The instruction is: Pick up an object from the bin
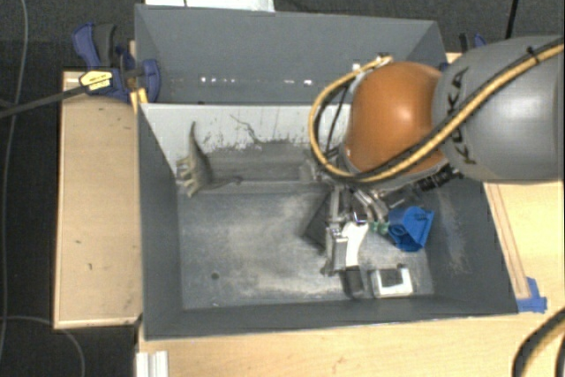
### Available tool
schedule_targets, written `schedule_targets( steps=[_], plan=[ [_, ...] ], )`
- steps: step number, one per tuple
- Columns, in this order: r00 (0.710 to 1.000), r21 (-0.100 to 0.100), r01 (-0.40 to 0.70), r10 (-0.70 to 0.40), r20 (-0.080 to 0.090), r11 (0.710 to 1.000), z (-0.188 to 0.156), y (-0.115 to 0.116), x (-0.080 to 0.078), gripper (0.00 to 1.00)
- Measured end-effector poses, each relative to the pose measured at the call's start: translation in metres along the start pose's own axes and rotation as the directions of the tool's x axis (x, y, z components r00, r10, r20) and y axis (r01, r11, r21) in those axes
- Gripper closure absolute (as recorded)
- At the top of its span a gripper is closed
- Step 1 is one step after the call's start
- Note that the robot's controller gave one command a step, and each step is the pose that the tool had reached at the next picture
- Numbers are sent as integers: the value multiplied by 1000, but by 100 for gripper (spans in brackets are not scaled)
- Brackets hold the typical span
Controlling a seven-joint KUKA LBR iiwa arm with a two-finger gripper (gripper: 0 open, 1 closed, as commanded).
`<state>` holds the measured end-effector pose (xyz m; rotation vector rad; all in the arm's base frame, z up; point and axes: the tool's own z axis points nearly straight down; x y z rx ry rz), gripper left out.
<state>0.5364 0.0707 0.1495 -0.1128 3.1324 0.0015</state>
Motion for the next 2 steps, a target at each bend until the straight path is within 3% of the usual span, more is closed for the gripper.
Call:
schedule_targets(
  steps=[1, 2],
  plan=[
    [957, -2, 291, -291, -8, 957, 12, -31, 0, 0],
    [928, -1, 374, -374, -3, 928, -2, -76, -6, 0]
  ],
)
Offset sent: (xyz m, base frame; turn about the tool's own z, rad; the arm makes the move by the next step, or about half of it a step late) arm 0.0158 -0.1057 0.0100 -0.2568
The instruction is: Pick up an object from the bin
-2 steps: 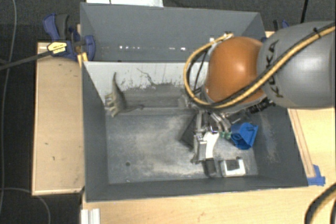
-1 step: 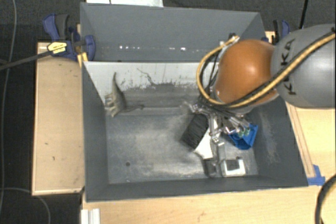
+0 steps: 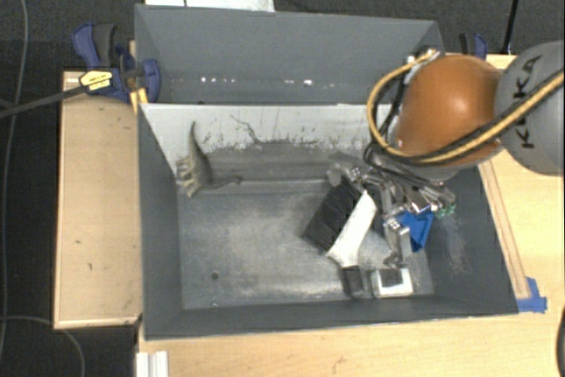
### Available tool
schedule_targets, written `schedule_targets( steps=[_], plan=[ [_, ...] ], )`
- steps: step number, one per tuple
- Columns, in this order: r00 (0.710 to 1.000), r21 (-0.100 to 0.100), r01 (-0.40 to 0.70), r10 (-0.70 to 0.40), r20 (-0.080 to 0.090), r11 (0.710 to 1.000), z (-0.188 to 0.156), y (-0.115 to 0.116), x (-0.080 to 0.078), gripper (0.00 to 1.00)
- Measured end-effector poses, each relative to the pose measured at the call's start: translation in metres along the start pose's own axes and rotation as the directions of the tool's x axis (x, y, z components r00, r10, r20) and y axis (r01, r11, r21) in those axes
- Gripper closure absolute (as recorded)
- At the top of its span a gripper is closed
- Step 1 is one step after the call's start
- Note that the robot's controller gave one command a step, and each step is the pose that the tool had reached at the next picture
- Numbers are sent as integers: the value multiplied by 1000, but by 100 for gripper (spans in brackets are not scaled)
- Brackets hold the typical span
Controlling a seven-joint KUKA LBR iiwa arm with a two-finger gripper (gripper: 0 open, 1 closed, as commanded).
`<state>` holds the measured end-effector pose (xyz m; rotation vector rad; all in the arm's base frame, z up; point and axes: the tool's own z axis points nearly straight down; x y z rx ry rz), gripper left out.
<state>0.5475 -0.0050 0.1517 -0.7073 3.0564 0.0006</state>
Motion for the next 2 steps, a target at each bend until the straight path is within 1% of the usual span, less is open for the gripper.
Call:
schedule_targets(
  steps=[1, 2],
  plan=[
    [1000, 2, -15, 15, 2, 1000, 46, -14, -22, 0],
    [975, -3, 221, -221, -3, 975, 82, -27, -35, 100]
  ],
)
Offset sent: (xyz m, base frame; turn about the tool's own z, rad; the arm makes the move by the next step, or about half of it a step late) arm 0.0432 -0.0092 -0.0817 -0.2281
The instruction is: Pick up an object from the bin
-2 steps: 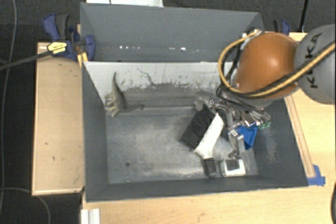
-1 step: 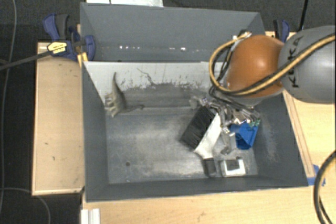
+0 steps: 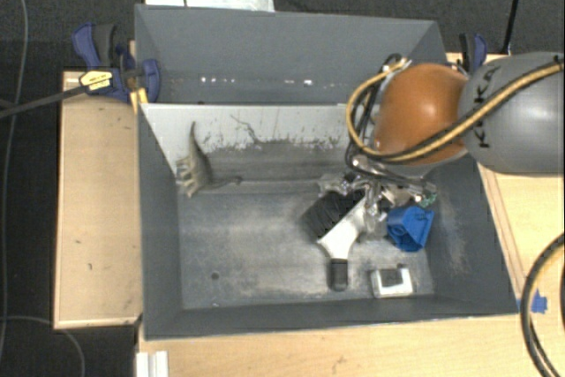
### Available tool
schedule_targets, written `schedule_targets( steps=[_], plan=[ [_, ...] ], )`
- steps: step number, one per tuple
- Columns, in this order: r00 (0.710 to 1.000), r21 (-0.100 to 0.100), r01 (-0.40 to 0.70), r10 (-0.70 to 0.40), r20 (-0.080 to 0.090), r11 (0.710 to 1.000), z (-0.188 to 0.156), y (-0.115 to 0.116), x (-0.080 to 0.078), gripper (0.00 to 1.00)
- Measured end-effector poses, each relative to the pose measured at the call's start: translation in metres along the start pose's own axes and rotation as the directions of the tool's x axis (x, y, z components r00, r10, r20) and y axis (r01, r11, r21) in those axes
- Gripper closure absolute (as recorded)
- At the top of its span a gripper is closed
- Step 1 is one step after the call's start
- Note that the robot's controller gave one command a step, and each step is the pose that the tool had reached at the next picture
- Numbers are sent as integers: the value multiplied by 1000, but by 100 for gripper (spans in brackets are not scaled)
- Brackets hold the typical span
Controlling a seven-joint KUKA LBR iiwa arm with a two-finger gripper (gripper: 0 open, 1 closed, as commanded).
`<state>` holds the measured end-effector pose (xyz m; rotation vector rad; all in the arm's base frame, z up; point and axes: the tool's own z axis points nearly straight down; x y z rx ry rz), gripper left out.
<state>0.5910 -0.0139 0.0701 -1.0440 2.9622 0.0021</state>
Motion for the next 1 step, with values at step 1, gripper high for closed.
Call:
schedule_targets(
  steps=[1],
  plan=[
    [1000, 0, -1, 1, 0, 1000, 0, 0, 0, 100]
  ],
)
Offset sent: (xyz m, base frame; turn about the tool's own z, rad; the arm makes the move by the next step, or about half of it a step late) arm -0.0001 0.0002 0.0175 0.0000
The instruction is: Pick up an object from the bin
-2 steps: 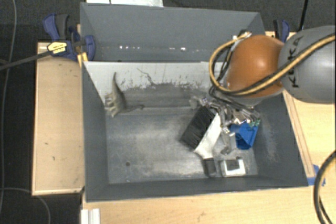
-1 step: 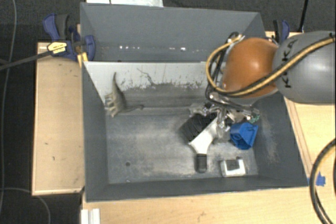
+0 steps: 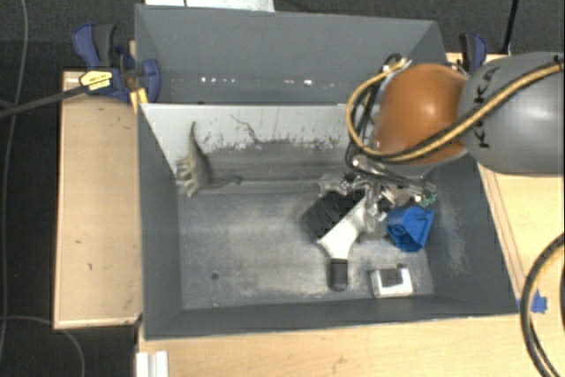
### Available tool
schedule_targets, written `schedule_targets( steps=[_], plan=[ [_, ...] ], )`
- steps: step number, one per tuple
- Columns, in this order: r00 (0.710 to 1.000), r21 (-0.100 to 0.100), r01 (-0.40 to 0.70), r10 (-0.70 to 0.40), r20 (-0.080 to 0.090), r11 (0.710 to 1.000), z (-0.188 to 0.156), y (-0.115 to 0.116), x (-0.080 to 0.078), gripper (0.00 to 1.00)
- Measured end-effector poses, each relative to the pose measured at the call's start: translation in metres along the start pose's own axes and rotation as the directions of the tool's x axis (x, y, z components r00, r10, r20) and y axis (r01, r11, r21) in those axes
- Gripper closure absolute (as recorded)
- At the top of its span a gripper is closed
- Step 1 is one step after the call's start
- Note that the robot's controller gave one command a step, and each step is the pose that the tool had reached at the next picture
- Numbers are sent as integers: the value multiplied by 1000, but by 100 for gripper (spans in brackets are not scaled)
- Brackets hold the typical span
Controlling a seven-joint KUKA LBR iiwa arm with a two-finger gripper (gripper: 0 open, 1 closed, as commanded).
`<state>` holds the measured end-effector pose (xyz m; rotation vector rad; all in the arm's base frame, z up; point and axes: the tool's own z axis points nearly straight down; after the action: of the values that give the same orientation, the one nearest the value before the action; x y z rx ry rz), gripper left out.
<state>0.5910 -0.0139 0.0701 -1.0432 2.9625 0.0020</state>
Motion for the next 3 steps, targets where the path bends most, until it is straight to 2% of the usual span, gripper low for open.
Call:
schedule_targets(
  steps=[2, 3],
  plan=[
    [1000, -2, -3, 3, -1, 1000, -10, 1, 1, 100],
    [1000, -2, -4, 4, -2, 1000, -26, 1, 1, 100]
  ],
)
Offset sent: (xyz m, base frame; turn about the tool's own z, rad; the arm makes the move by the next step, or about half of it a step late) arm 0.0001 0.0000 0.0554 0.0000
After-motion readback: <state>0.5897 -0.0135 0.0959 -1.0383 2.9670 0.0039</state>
